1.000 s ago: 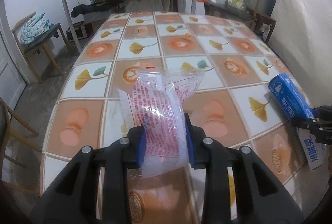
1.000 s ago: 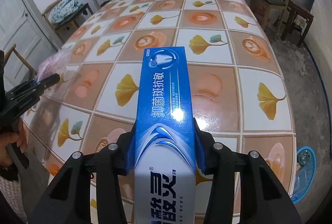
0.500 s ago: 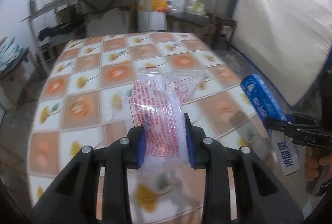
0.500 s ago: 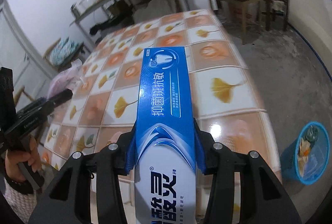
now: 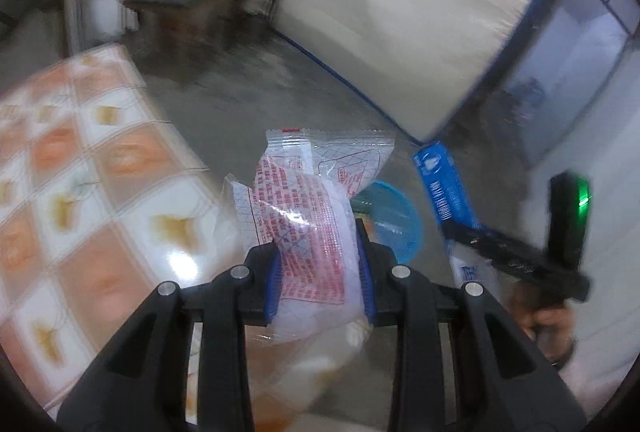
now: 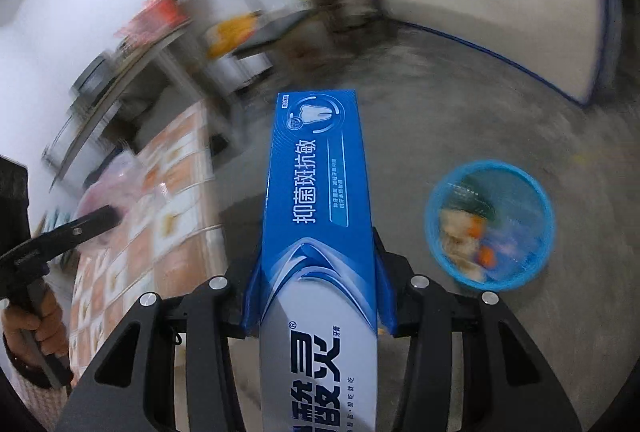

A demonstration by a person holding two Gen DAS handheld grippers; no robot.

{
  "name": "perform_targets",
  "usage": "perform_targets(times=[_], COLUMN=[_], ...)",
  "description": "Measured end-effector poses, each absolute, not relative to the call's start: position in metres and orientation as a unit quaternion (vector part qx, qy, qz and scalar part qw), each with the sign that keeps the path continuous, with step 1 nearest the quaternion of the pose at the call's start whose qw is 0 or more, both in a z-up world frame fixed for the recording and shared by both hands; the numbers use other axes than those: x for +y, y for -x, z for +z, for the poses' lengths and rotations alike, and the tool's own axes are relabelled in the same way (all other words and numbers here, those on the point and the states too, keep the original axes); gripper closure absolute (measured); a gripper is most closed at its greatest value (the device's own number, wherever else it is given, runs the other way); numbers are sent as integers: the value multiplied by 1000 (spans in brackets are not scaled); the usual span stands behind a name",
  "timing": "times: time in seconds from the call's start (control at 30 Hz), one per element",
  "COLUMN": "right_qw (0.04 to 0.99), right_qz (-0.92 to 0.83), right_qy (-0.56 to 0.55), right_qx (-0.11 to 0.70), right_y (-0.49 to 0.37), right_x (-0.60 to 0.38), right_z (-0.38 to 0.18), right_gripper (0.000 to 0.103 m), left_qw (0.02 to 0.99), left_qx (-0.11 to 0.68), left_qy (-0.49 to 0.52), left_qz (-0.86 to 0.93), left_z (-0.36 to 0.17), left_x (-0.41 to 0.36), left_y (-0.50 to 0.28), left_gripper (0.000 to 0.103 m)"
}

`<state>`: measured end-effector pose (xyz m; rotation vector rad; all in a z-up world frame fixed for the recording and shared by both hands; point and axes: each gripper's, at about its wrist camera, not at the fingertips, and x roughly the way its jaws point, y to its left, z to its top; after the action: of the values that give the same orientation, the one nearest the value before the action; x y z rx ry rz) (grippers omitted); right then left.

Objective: Collect trash
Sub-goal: 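Carry the bag and box over the blue wastebasket with both tools, then open both tools to drop the bag and box into the wastebasket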

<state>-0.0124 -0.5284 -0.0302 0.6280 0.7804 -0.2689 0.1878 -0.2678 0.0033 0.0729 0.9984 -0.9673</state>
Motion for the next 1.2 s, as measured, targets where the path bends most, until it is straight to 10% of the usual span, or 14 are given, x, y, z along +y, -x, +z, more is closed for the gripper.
perform_targets(times=[0.53, 0.7, 0.8, 1.2], right_qw=[751, 753, 740, 718], right_qz=[-247, -265, -265, -288], right_qy=[-480, -480, -491, -508], right_qx=[380, 364, 376, 379], right_y=[62, 40, 27, 42], right_x=[-698, -734, -749, -746], right_z=[-179, -207, -247, -282], right_gripper=[58, 55, 38, 38], left_qw=[614, 632, 645, 693], left_qx=[615, 605, 598, 537], left_qy=[-98, -104, -101, -32], left_qz=[-485, -473, -465, -480], left_z=[-150, -172, -173, -99], left_x=[-537, -573, -578, -526], left_y=[-173, -177, -180, -212], left_gripper=[72, 18, 18, 18])
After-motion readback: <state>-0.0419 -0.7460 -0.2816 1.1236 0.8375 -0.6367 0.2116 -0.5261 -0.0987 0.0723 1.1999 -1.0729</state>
